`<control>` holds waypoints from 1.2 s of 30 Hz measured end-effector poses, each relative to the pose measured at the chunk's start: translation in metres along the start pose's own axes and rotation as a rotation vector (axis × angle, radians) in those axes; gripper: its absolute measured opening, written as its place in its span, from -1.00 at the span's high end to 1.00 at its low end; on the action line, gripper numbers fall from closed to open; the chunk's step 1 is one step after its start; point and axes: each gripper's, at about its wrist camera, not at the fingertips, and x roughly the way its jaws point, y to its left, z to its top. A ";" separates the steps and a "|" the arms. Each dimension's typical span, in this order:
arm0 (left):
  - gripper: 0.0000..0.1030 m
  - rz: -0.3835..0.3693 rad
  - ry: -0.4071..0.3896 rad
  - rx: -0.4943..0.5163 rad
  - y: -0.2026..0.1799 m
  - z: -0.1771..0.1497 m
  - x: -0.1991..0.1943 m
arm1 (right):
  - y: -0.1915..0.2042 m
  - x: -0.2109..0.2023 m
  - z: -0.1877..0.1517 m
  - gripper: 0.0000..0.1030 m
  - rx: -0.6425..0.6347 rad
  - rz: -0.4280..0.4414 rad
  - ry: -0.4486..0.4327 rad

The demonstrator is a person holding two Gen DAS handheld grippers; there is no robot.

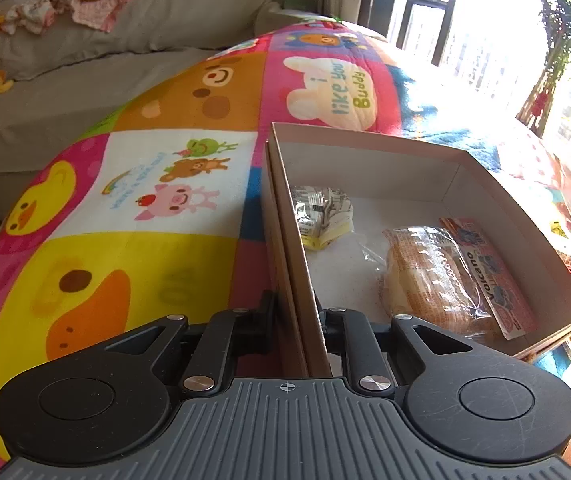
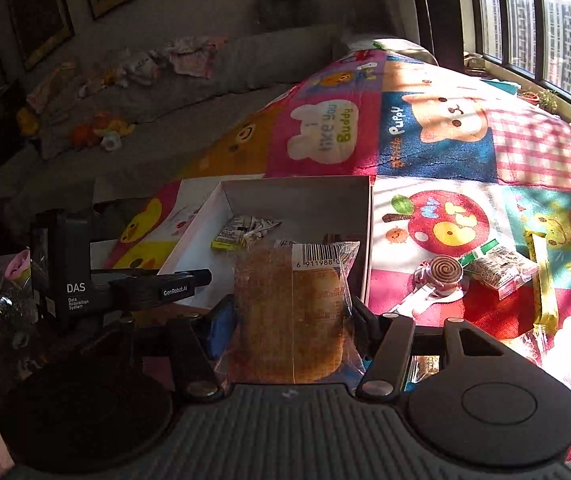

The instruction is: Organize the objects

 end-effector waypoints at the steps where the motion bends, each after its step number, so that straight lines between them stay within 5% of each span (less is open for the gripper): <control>1: 0.65 -0.004 0.000 -0.003 0.001 -0.001 0.000 | 0.000 0.008 0.011 -0.13 0.018 0.003 -0.003; 6: 0.65 -0.010 0.002 -0.008 0.001 0.000 0.001 | -0.002 0.055 0.060 -0.20 0.112 0.023 -0.079; 8: 0.64 -0.017 0.002 -0.007 0.002 0.000 0.001 | -0.003 0.071 0.068 -0.41 0.128 -0.008 -0.076; 11: 0.64 -0.017 0.000 -0.009 0.002 0.000 0.002 | -0.013 0.079 0.065 -0.41 0.139 -0.039 -0.060; 25: 0.65 -0.008 0.008 -0.031 0.003 -0.001 0.003 | -0.128 0.042 -0.031 -0.50 0.245 -0.352 0.056; 36: 0.65 0.004 0.018 -0.027 0.000 -0.003 0.002 | -0.093 0.018 -0.081 -0.60 -0.039 -0.364 0.075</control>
